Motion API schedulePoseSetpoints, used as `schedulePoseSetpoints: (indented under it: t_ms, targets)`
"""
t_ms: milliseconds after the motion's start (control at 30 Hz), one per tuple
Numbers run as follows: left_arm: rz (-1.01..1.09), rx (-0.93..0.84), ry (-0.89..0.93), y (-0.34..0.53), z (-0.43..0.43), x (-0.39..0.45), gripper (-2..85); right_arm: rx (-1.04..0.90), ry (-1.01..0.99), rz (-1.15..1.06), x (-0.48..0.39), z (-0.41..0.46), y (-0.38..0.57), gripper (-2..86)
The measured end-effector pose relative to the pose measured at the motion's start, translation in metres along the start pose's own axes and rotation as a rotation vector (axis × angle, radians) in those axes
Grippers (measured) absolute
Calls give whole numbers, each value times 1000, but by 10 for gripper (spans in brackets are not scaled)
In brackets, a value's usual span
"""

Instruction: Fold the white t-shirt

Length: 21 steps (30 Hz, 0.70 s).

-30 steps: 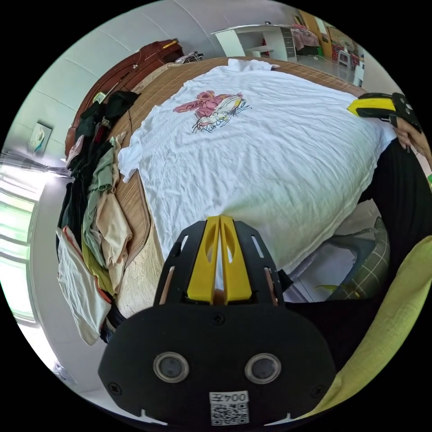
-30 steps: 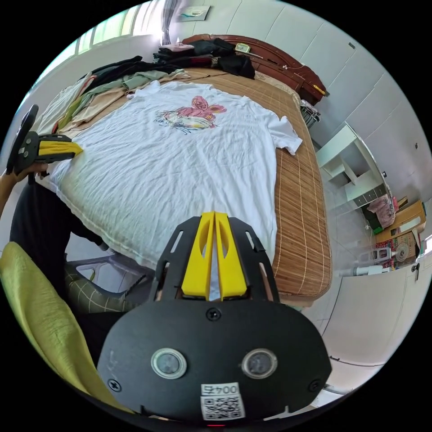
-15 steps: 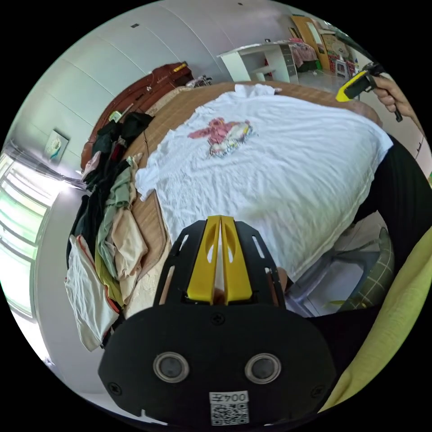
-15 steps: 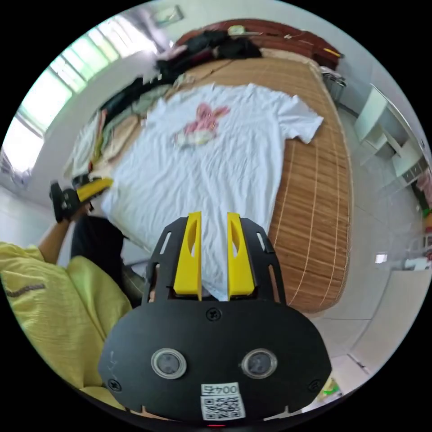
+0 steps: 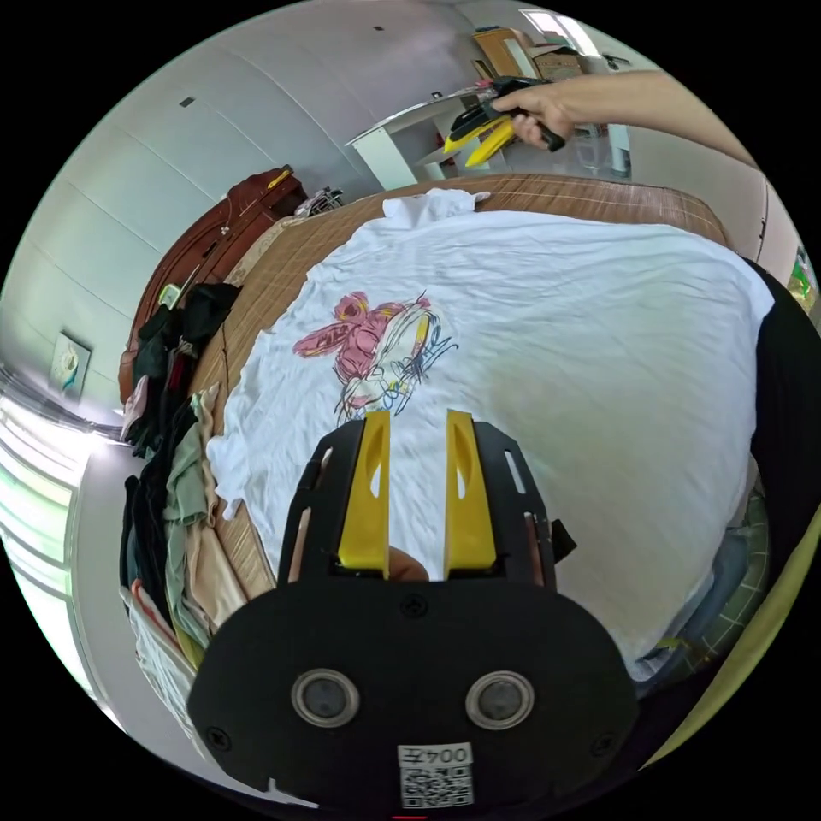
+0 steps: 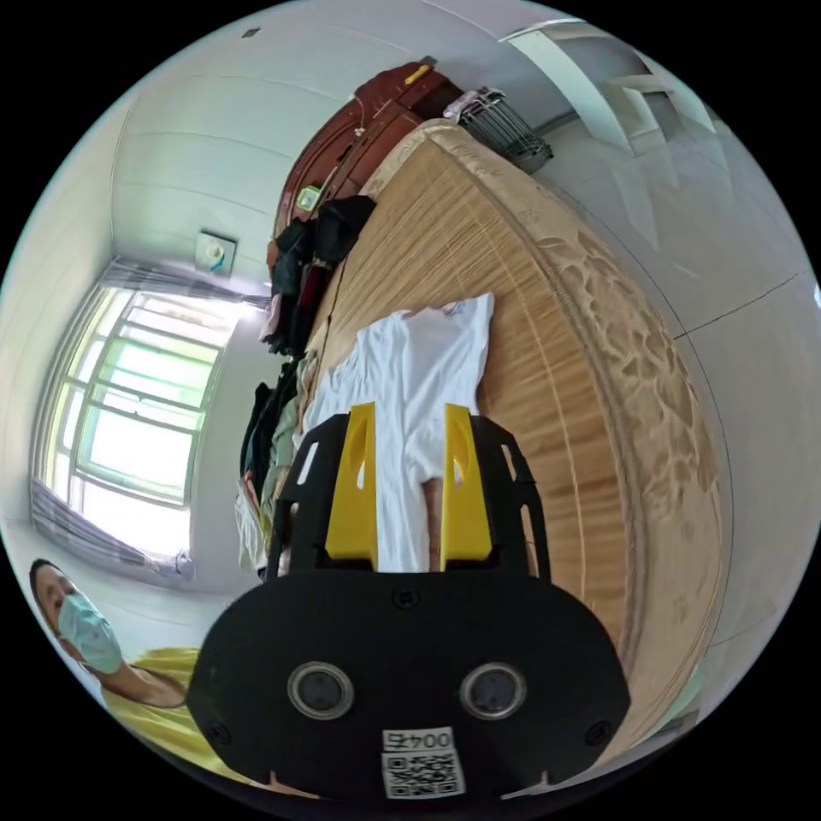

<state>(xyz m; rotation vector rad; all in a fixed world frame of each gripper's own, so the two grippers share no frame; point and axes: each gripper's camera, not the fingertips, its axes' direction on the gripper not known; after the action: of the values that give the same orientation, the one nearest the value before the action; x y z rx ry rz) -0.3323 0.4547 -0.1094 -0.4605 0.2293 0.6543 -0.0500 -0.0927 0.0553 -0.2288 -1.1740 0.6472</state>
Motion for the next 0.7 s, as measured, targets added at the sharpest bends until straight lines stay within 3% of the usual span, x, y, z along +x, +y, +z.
schedulePoseSetpoints:
  t_ms: [233, 700]
  targets:
    - [17, 2, 60, 3, 17, -9, 86, -33, 74, 51, 35, 26, -70, 124]
    - [32, 28, 93, 18, 27, -12, 67, -73, 170, -79, -4, 76, -95, 9]
